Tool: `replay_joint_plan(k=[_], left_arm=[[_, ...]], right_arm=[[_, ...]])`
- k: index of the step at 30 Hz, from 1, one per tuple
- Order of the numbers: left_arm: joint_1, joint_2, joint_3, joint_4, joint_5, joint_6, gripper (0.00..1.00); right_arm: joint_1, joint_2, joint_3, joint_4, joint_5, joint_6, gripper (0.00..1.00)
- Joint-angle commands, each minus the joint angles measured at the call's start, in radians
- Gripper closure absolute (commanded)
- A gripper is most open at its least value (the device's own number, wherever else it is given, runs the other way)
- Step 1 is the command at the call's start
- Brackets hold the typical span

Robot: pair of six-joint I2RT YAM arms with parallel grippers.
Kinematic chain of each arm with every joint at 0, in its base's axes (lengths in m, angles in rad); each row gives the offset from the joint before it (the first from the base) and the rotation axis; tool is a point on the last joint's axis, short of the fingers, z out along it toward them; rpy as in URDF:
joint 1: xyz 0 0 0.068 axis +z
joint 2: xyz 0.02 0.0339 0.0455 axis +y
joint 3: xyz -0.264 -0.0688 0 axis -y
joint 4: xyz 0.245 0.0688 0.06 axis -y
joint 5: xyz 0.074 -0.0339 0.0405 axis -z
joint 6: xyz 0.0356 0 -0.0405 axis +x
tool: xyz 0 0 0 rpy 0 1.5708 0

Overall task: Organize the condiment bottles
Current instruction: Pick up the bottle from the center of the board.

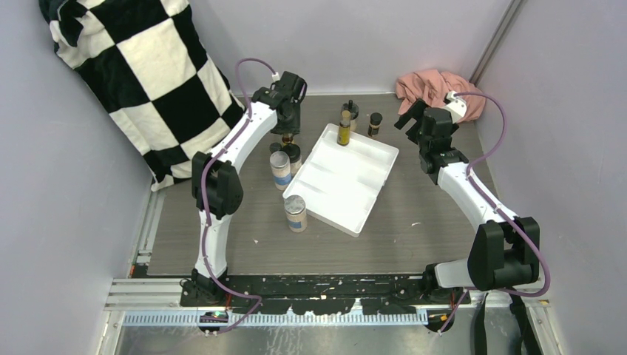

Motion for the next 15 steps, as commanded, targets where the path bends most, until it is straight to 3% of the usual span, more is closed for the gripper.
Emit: replay_joint_plan(k=[1,9,15], left_arm=[[0.001,-0.035,0.033,0.033,-0.004,0.017,0.58],[0.001,-0.027,0.031,0.039,-0.006,0.021,0.64],[0.001,-0.026,0.017,0.050,-0.012,0.023,0.63]], right_arm=[[0.004,-0.016,0.007,0.039,0.012,0.002,0.01],[0.004,-0.018,0.004,0.041,0.013,0.001,0.01],[0.004,-0.017,0.002,0.041,0.007,0.001,0.01]])
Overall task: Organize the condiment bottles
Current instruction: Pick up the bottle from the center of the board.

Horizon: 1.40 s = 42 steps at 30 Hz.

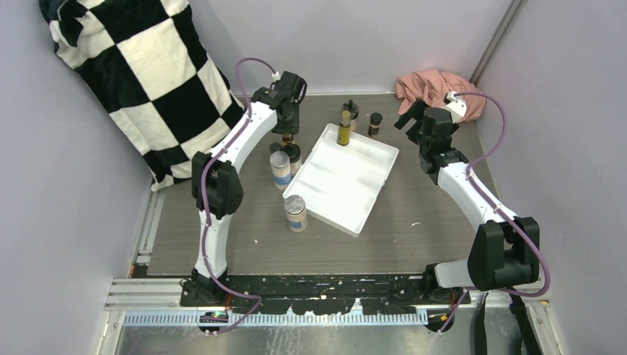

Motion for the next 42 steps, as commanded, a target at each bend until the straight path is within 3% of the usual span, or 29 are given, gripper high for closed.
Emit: replay_joint_plan(k=[1,12,16,20,25,42], left_arm=[[0.001,-0.026,0.015,0.049,-0.013,0.014,0.62],[0.001,-0.028,-0.006,0.064,-0.013,0.017,0.60],[0.001,-0.029,-0.017,0.072,-0.011,0.017,0.77],[0.001,-0.025,-0.022,0.074,-0.010,0.018,0.83],[0.001,-0.028,-0.026,0.075,-0.010,0.015,0.99],[-0.005,-0.109,0.005,0.079,-0.040,0.039,1.00]], right_arm=[[0.005,-0.017,0.002,0.041,0.007,0.001,0.01],[0.004,-0.024,-0.004,0.041,0.005,0.001,0.01],[0.006,-0.024,-0.004,0.041,0.007,-0.001,0.01],[0.004,-0.025,-0.006,0.041,0.005,-0.001,0.01],[0.005,-0.029,-0.005,0.041,0.005,0.001,0.01],[0.002,-0.033,0.028,0.017,0.048,-0.007,0.01]])
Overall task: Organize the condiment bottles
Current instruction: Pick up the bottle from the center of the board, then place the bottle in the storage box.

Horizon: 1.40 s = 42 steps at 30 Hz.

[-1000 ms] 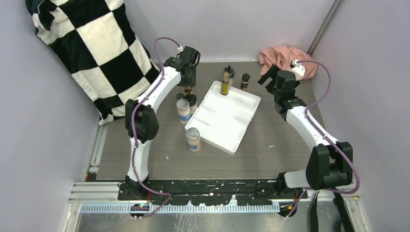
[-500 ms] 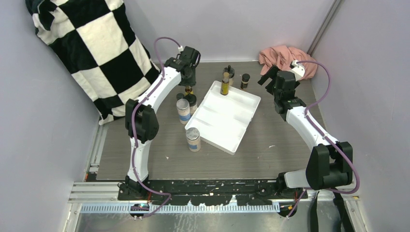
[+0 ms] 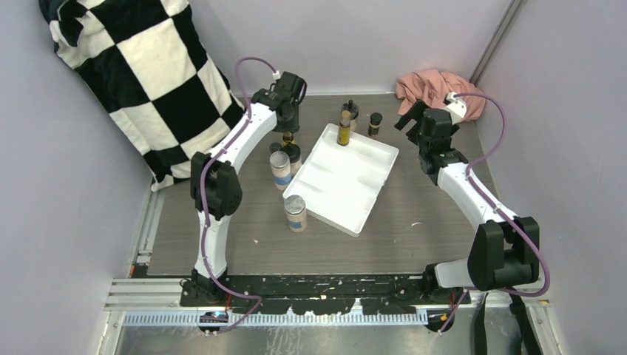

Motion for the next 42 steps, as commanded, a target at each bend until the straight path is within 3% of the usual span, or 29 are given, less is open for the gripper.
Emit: replay_joint_plan(k=[1,11,20,42], left_arm=[[-0.005,-0.094,0.048,0.016,-0.027,0.024,1.00],[-0.006,-0.077,0.178,-0.042,-0.026,0.056,1.00],[-0.015,-0.061,0.294,-0.087,-0.012,0.080,1.00],[-0.098,-0.131,0.339,-0.033,-0.002,0.109,1.00]], right_arm=[[-0.002,-0.033,0.036,0.016,0.043,-0.006,0.01],[-0.093,0.008,0.110,-0.013,0.039,-0.056,0.01],[-0.200,0.135,0.273,-0.133,-0.099,-0.128,0.00],[-0.238,0.159,0.247,-0.033,-0.032,-0.069,0.00]])
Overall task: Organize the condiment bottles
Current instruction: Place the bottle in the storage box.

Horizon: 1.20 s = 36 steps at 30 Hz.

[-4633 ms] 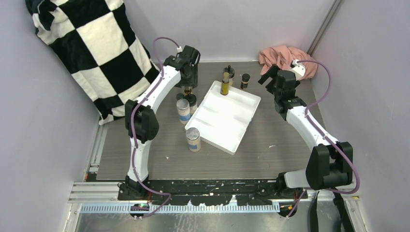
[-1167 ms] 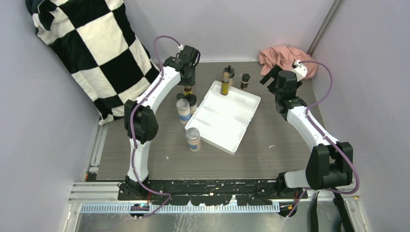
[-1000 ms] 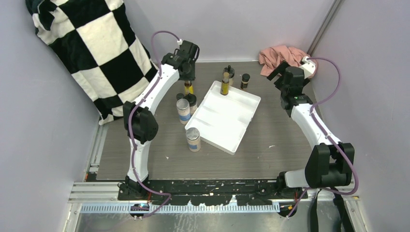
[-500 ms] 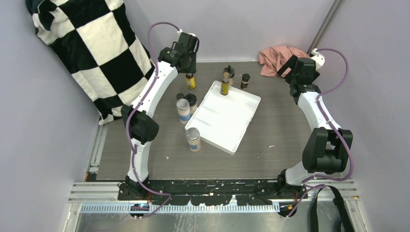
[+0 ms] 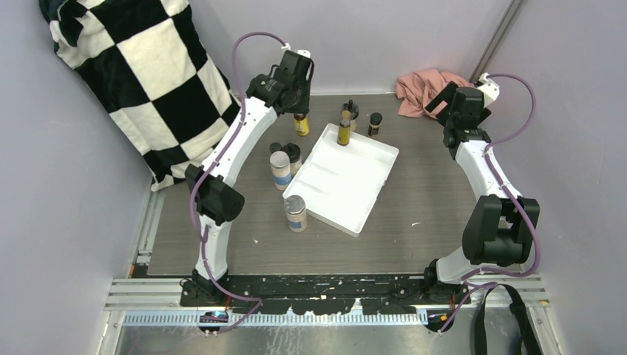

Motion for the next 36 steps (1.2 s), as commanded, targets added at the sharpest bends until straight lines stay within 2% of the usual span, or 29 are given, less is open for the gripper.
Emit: replay_joint_plan(k=[1,20,36], left_arm=[[-0.020,-0.103,0.047,0.084,-0.003,0.031,1.00],[-0.156,-0.037,0.122,0.074,0.074,0.106,1.00],[-0.256,0.063,0.119,0.170,0.124,0.134,1.00]], right_arm=[[-0.005,-0.004,0.012,0.060,0.027,0.017,0.00],[-0.019,0.000,-0.003,0.067,0.053,0.032,0.00],[-0.041,0.022,-0.016,0.120,0.046,0.061,0.00]])
